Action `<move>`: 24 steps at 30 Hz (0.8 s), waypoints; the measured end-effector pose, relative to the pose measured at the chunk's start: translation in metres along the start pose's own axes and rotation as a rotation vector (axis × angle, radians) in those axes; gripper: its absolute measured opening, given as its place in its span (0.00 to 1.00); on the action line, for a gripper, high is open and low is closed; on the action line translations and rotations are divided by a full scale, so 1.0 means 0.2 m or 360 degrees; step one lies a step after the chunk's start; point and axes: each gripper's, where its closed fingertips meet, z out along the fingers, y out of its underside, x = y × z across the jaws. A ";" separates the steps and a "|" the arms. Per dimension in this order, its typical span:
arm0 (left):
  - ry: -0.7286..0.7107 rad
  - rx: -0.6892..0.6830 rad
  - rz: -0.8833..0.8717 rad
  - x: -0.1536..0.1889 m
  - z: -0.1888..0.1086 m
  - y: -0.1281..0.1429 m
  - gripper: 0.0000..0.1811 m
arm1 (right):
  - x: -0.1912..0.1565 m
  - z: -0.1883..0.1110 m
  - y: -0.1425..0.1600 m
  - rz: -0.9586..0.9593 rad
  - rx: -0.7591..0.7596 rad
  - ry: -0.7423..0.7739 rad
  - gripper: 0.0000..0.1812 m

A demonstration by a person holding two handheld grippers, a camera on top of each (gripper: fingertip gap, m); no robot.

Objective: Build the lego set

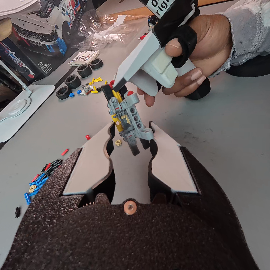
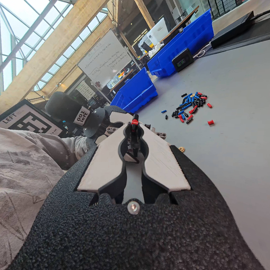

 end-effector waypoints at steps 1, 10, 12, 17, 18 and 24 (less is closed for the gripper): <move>0.0018 0.0020 -0.0038 0.00 0.00 -0.01 0.25 | 0.00 -0.01 -0.01 0.0000 0.0009 0.0001 0.04; 0.0348 0.0208 -0.0549 0.00 -0.07 -0.07 0.17 | -0.02 -0.05 -0.06 -0.0208 0.0048 -0.0005 0.10; 0.0447 0.0283 -0.0703 -0.01 -0.10 -0.11 0.16 | -0.04 -0.06 -0.08 -0.0318 0.0071 -0.0022 0.12; 0.0449 0.0415 -0.0751 -0.05 -0.16 -0.16 0.16 | -0.10 -0.06 -0.08 -0.0629 0.0058 -0.0008 0.18; 0.0471 0.0429 -0.0763 -0.04 -0.17 -0.17 0.16 | -0.10 -0.06 -0.07 -0.0647 0.0040 -0.0002 0.21; 0.0490 0.0503 -0.0747 -0.04 -0.18 -0.20 0.16 | -0.12 -0.04 -0.04 -0.0639 0.0007 -0.0037 0.28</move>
